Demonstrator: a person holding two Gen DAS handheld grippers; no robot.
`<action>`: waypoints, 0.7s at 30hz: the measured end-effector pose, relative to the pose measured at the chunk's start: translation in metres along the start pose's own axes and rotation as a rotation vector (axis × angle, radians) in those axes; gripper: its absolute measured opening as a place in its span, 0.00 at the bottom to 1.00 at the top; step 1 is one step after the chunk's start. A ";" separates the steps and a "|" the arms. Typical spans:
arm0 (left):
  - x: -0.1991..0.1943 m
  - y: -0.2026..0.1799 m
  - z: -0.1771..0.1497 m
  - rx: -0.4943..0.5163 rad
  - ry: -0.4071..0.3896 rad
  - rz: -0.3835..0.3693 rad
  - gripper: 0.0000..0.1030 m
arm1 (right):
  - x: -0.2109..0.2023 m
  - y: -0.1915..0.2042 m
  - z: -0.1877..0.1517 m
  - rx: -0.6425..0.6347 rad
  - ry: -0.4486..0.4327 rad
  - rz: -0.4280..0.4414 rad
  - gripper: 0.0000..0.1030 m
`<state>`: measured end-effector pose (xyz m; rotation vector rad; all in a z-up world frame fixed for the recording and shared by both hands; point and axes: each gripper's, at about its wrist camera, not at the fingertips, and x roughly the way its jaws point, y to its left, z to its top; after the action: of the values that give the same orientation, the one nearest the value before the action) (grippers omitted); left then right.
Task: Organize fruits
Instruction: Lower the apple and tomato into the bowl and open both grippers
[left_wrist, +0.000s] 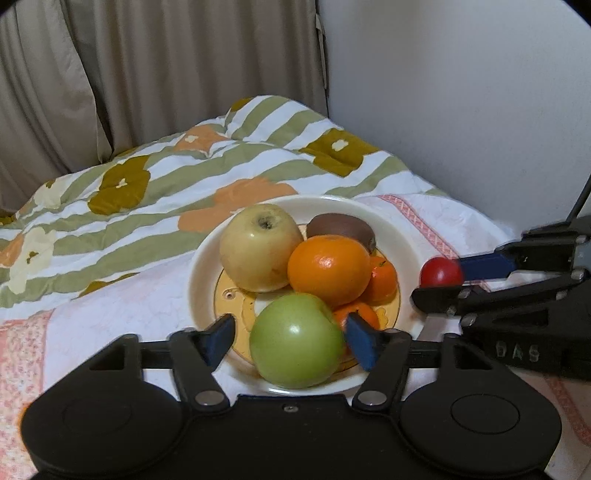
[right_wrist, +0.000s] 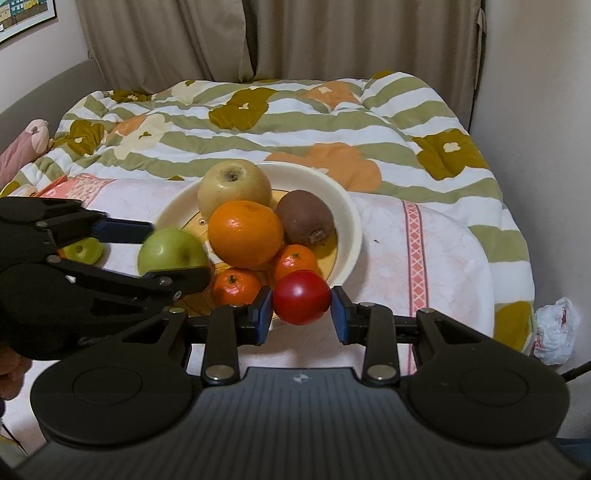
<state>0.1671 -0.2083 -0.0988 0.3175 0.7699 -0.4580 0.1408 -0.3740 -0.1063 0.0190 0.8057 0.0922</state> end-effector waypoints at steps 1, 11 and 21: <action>-0.003 0.001 0.000 0.005 -0.007 0.005 0.87 | 0.000 -0.002 0.000 0.004 0.000 0.000 0.47; -0.036 0.017 -0.008 -0.030 -0.026 0.040 0.95 | -0.003 0.000 0.006 -0.012 -0.003 0.017 0.47; -0.057 0.033 -0.023 -0.090 -0.011 0.080 0.95 | 0.012 0.017 0.007 -0.055 0.005 0.070 0.47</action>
<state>0.1340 -0.1541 -0.0694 0.2608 0.7617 -0.3491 0.1527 -0.3555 -0.1091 -0.0048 0.8072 0.1802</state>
